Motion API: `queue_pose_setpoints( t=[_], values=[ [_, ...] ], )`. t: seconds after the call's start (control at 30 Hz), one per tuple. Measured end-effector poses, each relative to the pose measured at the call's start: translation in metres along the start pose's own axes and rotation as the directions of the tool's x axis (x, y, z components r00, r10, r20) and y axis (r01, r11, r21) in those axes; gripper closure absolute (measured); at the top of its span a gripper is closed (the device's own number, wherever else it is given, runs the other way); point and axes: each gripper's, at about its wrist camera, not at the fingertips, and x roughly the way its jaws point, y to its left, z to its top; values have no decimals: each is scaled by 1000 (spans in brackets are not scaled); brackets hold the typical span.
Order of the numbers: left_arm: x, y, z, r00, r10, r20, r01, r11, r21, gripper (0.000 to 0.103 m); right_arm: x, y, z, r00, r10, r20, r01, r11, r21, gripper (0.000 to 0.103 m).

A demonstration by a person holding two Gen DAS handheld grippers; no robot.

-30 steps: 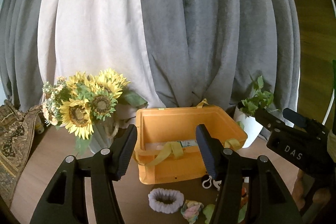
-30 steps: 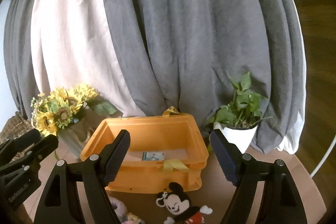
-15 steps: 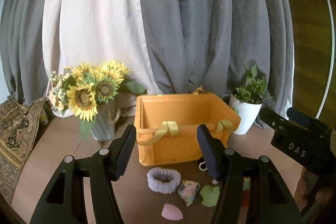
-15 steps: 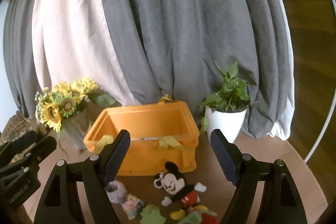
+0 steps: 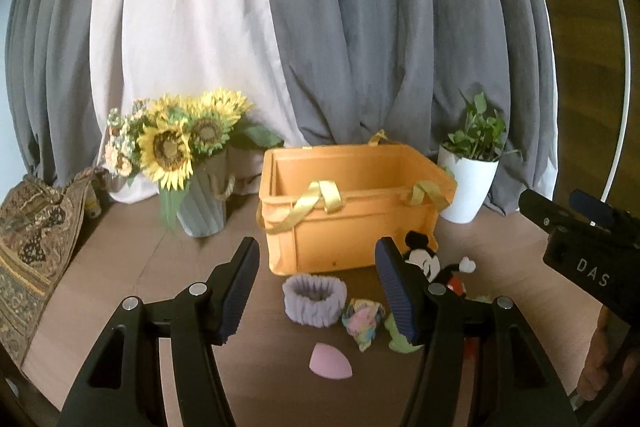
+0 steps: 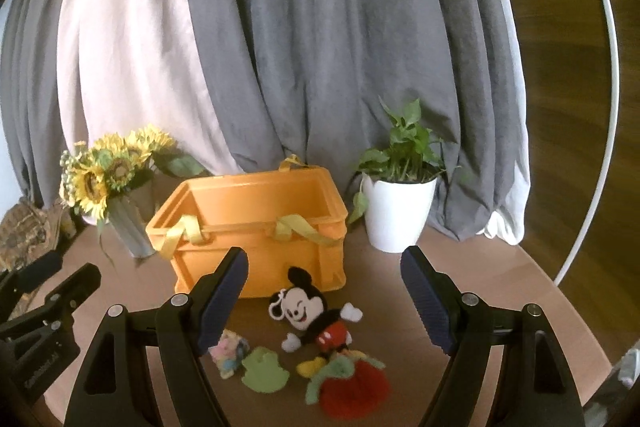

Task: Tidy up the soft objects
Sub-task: 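Withdraw both tools from the crate back toward the remaining toys, then grasp the pink sponge with the left tool while the right tool grasps the red pompom toy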

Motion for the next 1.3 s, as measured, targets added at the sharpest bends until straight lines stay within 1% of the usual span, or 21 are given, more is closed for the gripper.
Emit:
queue_pose_setpoints(
  t=[0.17,0.37,0.57,0.77,0.9,1.3],
  values=[
    [4,-5,-12,999,3,-34,-3,1000,2,44,-2,-4,-12,1000,-5,-12,5,1000,-3,23],
    [9,-11,-25,998,4,-68,-4,1000,5,44,3,-12,-26,999,-9,-52,9,1000,13,23],
    [19,-15,-42,992,13,-122,-12,1000,8,43,12,-18,-45,994,-11,-104,13,1000,19,23],
    [32,-21,-60,982,20,-189,-20,1000,4,43,25,-24,-64,987,-10,-163,13,1000,21,23],
    [39,-23,-69,977,30,-212,-29,1000,9,44,34,-28,-75,980,-7,-200,13,1000,28,23],
    [71,-21,-95,955,57,-293,-59,998,2,43,63,-31,-105,956,-12,-294,26,999,43,23]
  ],
)
